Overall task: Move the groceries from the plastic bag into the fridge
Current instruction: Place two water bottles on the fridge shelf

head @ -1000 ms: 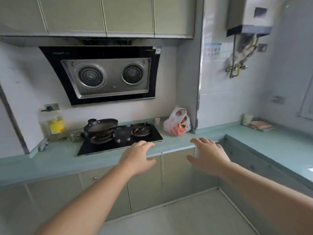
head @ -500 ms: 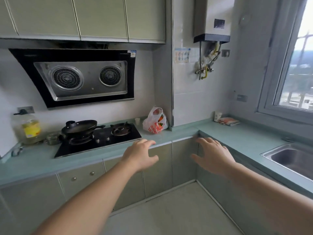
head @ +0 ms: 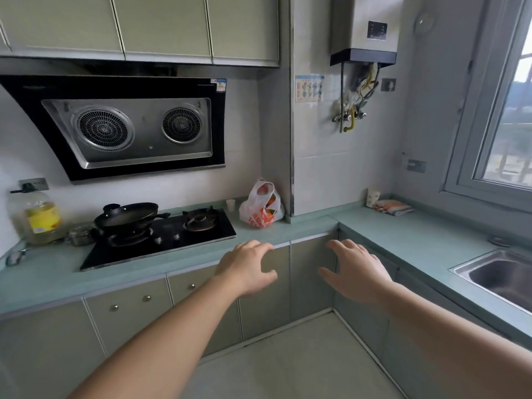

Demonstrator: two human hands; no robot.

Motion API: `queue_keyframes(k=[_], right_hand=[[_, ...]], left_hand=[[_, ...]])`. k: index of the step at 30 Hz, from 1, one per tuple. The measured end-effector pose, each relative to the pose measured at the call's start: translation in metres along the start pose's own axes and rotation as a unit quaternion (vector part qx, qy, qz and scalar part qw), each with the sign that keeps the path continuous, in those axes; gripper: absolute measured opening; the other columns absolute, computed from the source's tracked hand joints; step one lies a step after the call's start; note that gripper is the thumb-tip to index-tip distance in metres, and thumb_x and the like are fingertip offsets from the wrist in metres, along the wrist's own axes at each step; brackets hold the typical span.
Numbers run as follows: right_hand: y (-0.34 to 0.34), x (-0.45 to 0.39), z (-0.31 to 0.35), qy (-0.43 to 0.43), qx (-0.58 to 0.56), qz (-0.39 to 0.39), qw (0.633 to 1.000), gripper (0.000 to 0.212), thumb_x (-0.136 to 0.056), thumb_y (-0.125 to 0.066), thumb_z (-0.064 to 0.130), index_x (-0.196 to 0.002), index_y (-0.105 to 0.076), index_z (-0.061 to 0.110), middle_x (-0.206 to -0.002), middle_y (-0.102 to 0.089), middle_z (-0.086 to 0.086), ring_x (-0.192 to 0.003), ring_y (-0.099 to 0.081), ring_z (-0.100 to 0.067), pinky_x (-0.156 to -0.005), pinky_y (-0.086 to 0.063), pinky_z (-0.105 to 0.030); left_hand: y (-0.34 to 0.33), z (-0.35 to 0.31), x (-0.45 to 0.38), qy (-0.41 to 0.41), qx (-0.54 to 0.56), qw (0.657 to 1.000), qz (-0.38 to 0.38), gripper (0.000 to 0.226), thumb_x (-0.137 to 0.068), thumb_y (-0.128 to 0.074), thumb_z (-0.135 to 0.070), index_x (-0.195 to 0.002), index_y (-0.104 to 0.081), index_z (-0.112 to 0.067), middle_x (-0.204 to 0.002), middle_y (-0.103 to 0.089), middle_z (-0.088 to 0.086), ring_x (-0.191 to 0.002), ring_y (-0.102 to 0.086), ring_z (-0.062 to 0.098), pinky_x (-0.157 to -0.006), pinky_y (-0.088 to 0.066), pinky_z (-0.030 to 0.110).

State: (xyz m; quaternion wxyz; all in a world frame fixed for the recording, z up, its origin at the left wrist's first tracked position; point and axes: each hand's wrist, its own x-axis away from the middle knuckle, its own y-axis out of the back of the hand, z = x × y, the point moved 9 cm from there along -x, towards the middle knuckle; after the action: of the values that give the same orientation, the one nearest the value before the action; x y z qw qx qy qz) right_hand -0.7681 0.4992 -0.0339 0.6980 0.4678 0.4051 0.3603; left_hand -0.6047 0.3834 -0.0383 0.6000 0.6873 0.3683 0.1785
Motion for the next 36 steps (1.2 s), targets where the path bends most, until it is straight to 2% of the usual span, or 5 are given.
queue_keyframes(k=[7, 14, 23, 27, 36], right_hand=[[-0.029, -0.104, 0.010, 0.005, 0.019, 0.006, 1.000, 0.061, -0.090, -0.051, 0.052, -0.143, -0.033, 0.028, -0.140, -0.043, 0.001, -0.131, -0.039, -0.021, -0.103, -0.037, -0.038], [-0.070, -0.200, 0.011, -0.005, 0.018, 0.025, 1.000, 0.059, -0.089, -0.051, 0.051, -0.142, -0.035, 0.030, -0.138, -0.045, 0.002, -0.130, -0.040, -0.021, -0.104, -0.037, -0.038], [-0.121, -0.325, -0.035, -0.004, -0.018, 0.036, 0.999, 0.059, -0.090, -0.050, 0.049, -0.143, -0.035, 0.030, -0.140, -0.045, 0.003, -0.130, -0.041, -0.021, -0.102, -0.037, -0.037], [-0.138, -0.390, -0.061, 0.011, -0.052, 0.042, 0.998, 0.059, -0.091, -0.051, 0.049, -0.143, -0.034, 0.027, -0.139, -0.046, 0.001, -0.127, -0.045, -0.021, -0.099, -0.042, -0.038], [-0.170, -0.519, -0.081, 0.050, -0.061, 0.068, 0.995, 0.053, -0.090, -0.051, 0.048, -0.137, -0.039, 0.026, -0.135, -0.048, 0.001, -0.117, -0.051, -0.022, -0.087, -0.047, -0.034]], left_hand=[[-0.020, 0.060, -0.089, 0.015, 0.032, 0.999, -0.006, 0.057, -0.085, -0.054, -0.045, -0.140, -0.040, -0.035, -0.143, -0.042, -0.012, -0.130, -0.041, 0.014, -0.094, -0.043, 0.032], [-0.053, 0.119, -0.179, 0.036, 0.045, 0.998, 0.023, 0.056, -0.085, -0.054, -0.044, -0.139, -0.040, -0.035, -0.143, -0.041, -0.011, -0.128, -0.042, 0.015, -0.093, -0.045, 0.033], [-0.095, 0.136, -0.306, 0.043, 0.032, 0.997, 0.046, 0.060, -0.084, -0.056, -0.045, -0.141, -0.038, -0.035, -0.146, -0.039, -0.011, -0.129, -0.041, 0.015, -0.095, -0.046, 0.038], [-0.105, 0.129, -0.372, 0.042, -0.008, 0.997, 0.061, 0.059, -0.084, -0.056, -0.044, -0.140, -0.038, -0.034, -0.144, -0.040, -0.011, -0.128, -0.042, 0.016, -0.093, -0.047, 0.038], [-0.135, 0.141, -0.485, 0.059, -0.008, 0.996, 0.059, 0.054, -0.085, -0.056, -0.040, -0.136, -0.043, -0.032, -0.136, -0.047, -0.010, -0.121, -0.045, 0.016, -0.090, -0.046, 0.034]])
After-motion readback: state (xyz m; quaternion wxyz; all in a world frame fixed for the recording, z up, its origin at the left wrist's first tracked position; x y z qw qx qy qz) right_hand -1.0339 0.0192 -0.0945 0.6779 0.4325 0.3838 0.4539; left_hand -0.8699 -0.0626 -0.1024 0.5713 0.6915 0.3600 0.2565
